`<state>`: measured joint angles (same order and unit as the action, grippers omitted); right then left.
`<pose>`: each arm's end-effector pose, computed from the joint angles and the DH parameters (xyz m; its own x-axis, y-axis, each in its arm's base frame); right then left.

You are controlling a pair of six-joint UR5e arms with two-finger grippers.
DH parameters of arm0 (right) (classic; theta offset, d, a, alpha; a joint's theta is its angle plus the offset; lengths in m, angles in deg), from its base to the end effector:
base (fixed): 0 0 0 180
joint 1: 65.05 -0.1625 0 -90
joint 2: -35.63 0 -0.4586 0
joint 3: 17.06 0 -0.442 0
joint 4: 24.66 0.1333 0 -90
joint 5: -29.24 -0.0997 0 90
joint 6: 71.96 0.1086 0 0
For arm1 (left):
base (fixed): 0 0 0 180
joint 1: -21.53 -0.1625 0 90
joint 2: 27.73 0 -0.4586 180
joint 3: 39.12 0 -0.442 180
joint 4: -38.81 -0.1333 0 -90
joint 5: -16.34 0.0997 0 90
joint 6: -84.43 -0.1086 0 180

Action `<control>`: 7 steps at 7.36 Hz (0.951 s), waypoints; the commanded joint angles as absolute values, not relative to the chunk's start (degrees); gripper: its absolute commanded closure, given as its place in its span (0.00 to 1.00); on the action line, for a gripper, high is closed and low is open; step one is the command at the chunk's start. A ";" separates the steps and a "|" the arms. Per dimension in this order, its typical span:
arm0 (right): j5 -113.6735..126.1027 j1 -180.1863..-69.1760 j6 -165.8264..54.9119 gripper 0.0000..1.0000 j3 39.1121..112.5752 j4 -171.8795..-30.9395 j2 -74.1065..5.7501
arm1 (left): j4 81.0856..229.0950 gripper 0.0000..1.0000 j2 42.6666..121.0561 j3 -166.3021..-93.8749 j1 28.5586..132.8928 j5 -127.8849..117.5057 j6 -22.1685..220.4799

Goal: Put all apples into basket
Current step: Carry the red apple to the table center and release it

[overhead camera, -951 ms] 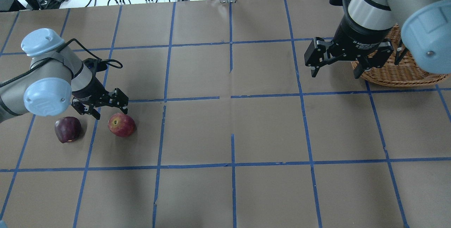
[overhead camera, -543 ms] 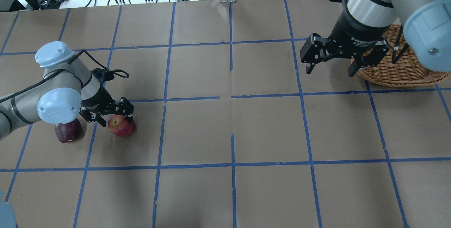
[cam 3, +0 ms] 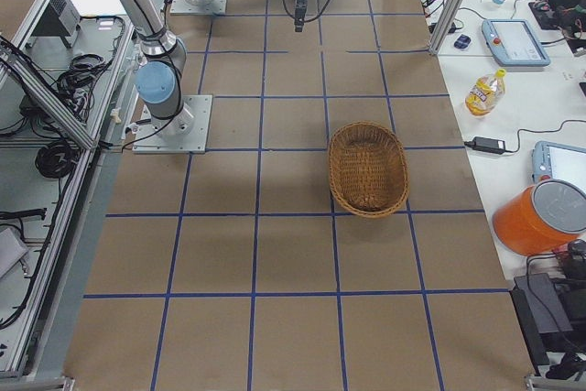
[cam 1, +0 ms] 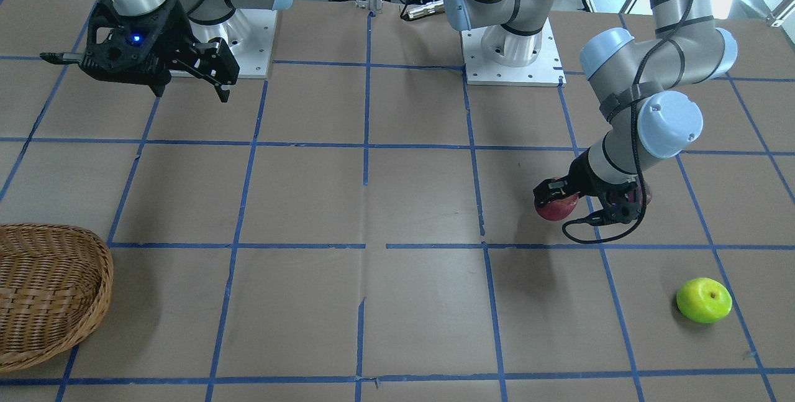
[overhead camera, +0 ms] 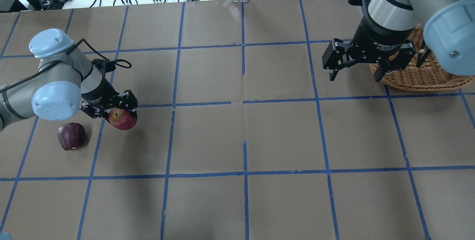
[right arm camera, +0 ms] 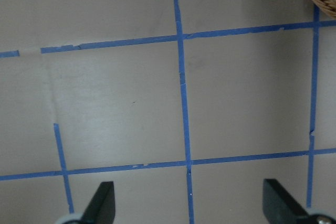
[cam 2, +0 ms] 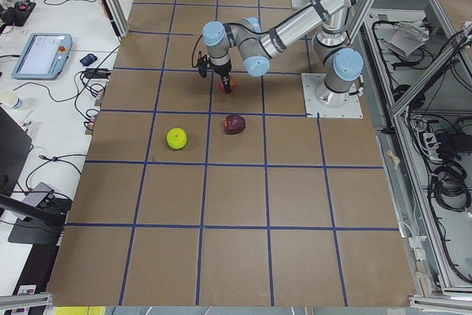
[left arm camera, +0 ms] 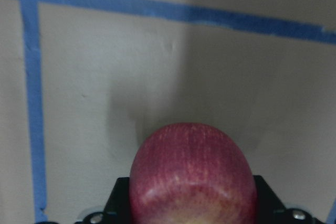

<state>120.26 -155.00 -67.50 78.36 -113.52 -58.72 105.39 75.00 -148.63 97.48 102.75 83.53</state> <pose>0.1309 -0.5027 0.4992 -0.9967 0.0779 0.0207 0.0786 0.9962 0.0371 -0.0007 -0.5742 0.2516 -0.9695 -0.2365 0.0643 -0.2247 0.9624 0.1523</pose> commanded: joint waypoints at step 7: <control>121.87 -154.87 -66.87 0.00 80.58 -119.28 -54.83 | 86.73 0.01 94.42 -136.32 129.72 96.42 118.79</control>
